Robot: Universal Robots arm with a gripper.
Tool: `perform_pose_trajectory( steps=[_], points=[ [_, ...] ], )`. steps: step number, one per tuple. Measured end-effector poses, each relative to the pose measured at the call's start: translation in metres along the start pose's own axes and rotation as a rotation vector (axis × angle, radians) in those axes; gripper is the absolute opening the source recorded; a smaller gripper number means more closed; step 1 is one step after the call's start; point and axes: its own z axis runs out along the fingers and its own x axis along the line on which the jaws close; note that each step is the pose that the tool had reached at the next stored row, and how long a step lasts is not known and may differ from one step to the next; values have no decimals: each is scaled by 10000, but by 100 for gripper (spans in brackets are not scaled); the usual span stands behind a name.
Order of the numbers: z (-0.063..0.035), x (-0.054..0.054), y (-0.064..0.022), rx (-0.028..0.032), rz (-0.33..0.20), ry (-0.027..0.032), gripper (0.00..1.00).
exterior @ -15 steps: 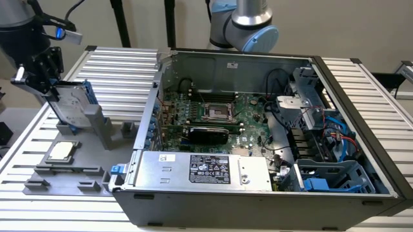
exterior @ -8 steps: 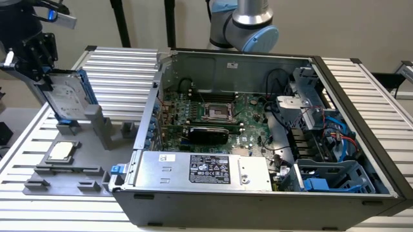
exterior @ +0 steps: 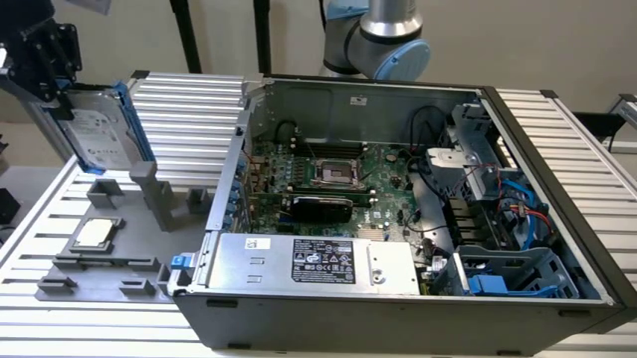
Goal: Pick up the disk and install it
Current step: 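Pick up the disk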
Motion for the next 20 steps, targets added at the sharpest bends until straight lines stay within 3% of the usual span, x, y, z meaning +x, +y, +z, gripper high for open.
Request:
perform_pose_trajectory(
  steps=[5,13,16,20],
  points=[
    [-174,-3,-150,-2,-41,-117,33],
    [-447,12,-502,-6,-70,-354,33],
    [-568,31,-640,-7,-73,-405,33],
    [-749,72,-817,-12,-73,-426,33]
  ],
)
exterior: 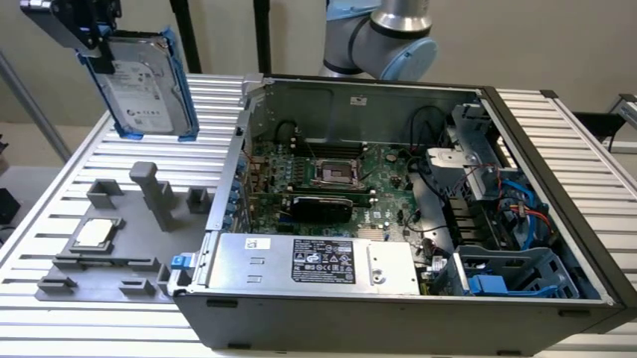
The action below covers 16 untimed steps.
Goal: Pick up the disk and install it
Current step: 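Pick up the disk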
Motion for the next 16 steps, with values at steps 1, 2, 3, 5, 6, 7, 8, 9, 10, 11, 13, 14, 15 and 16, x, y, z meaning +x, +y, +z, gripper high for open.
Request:
perform_pose_trajectory(
  steps=[1,2,3,5,6,7,8,9,10,11,13,14,15,16],
  points=[
    [-47,9,-44,-1,0,-4,33],
    [-93,18,-88,-2,1,-9,33],
    [-139,27,-132,-3,1,-13,33],
    [-230,47,-223,-9,0,-23,33],
    [-271,56,-267,-10,0,-30,33],
    [-311,67,-312,-13,1,-35,33],
    [-348,79,-356,-17,0,-36,33],
    [-378,92,-401,-20,0,-37,33],
    [-402,106,-445,-22,1,-37,33],
    [-420,123,-488,-24,2,-37,33],
    [-436,169,-564,-25,1,-38,33],
    [-439,196,-592,-25,1,-38,33],
    [-441,223,-618,-25,1,-37,33],
    [-443,251,-642,-25,0,-37,33]
  ],
)
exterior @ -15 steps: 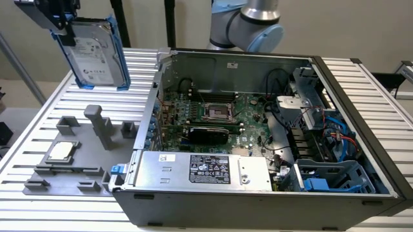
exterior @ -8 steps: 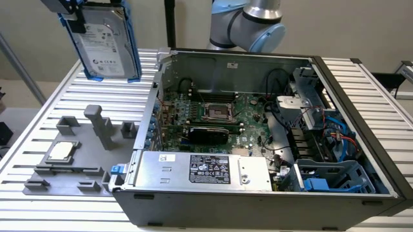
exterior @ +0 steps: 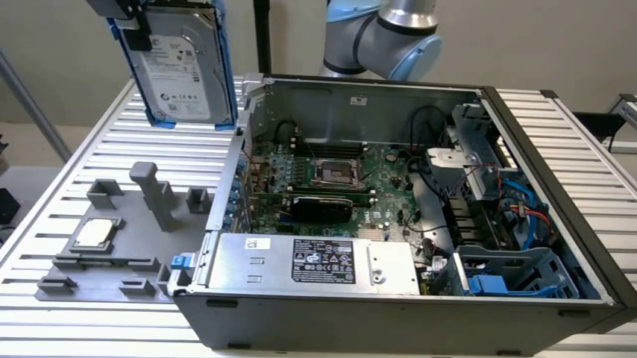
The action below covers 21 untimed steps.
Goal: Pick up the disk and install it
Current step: 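Pick up the disk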
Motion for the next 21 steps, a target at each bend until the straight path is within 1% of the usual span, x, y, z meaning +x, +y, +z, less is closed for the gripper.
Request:
perform_pose_trajectory(
  steps=[4,6,11,21],
  points=[
    [-8,115,-106,0,0,0,33],
    [-12,161,-183,0,2,0,33],
    [-21,242,-412,0,0,0,33],
    [-39,363,-867,0,1,0,33]
  ],
)
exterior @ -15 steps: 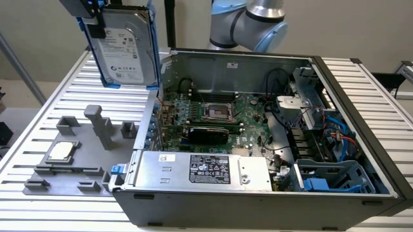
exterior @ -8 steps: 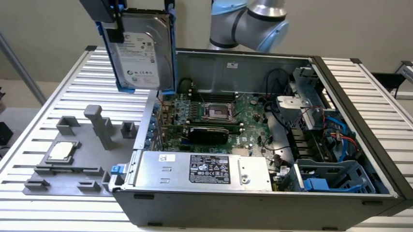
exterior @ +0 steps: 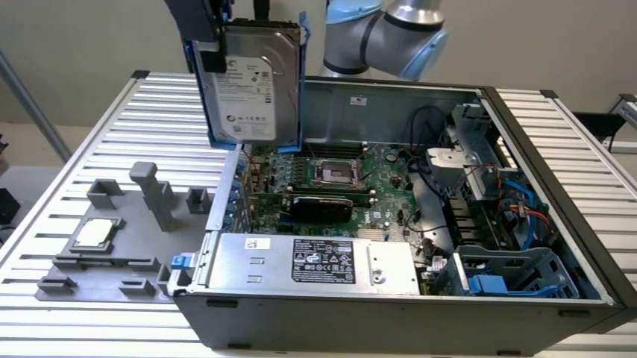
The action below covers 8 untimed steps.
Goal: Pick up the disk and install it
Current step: 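Pick up the disk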
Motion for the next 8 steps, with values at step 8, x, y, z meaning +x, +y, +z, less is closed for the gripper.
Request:
perform_pose_trajectory(
  steps=[8],
  points=[
    [-13,79,-363,0,-1,0,33]
  ],
)
